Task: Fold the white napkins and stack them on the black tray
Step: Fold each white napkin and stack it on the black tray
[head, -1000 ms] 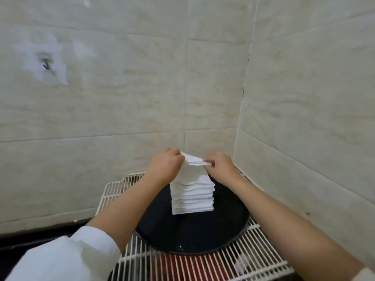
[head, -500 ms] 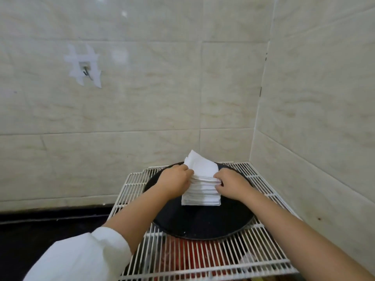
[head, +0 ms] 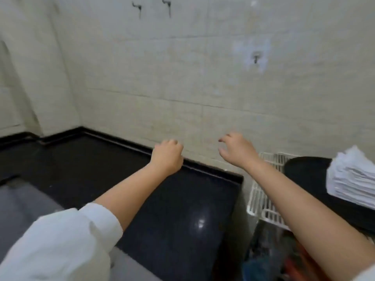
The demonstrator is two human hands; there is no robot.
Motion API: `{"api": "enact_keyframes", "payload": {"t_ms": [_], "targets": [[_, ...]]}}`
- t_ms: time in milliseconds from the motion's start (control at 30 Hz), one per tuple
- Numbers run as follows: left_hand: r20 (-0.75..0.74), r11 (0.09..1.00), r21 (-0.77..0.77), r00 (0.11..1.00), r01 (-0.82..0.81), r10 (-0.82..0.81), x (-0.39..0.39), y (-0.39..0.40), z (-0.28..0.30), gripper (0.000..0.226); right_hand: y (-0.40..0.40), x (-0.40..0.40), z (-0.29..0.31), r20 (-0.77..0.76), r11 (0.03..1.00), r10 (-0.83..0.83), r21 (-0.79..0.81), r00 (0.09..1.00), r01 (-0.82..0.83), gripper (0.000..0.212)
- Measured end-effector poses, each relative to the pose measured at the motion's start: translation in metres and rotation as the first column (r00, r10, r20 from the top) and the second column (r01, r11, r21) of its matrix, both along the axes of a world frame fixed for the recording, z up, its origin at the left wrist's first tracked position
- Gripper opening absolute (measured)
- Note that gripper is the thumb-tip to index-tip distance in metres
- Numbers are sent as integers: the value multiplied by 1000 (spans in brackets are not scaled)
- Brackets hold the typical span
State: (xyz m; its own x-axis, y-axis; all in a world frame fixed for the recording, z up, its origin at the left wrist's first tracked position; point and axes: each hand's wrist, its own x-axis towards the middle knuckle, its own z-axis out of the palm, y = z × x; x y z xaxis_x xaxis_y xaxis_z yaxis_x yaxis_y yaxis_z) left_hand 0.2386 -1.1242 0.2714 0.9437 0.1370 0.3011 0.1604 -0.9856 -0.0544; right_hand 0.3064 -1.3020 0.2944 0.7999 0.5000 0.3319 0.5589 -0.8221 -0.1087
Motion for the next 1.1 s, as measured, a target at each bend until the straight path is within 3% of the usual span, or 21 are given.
{"api": "enact_keyframes", "payload": {"t_ms": [133, 267, 433, 700, 800, 933, 1100], "targets": [[-10, 928, 40, 929, -370, 371, -127, 160, -14, 34, 181, -73, -16, -24, 940, 340, 8, 940, -340, 38], [-41, 737, 47, 736, -674, 676, -259, 275, -26, 31, 333, -160, -29, -60, 793, 607, -30, 793, -609, 41], [-45, 472, 40, 470, -881, 881, -398, 372, -47, 33, 495, -268, -45, -95, 544, 833, -43, 545, -838, 42], [-48, 102, 60, 99, -993, 994, -542, 533, -56, 40, 737, -401, -58, -145, 196, 969, -44, 200, -980, 45], [-36, -21, 35, -22, -999, 999, -581, 606, -44, 37, 831, -439, -48, -129, 103, 985, -73, 112, -992, 45], [-64, -120, -17, -119, -993, 991, -625, 683, -41, 39, 938, -491, -41, -145, 30, 989, -19, 33, -999, 43], [-132, -196, -38, -190, -980, 973, -688, 779, -69, 39, 1054, -564, -73, -215, -90, 973, -24, -83, -996, 41]]}}
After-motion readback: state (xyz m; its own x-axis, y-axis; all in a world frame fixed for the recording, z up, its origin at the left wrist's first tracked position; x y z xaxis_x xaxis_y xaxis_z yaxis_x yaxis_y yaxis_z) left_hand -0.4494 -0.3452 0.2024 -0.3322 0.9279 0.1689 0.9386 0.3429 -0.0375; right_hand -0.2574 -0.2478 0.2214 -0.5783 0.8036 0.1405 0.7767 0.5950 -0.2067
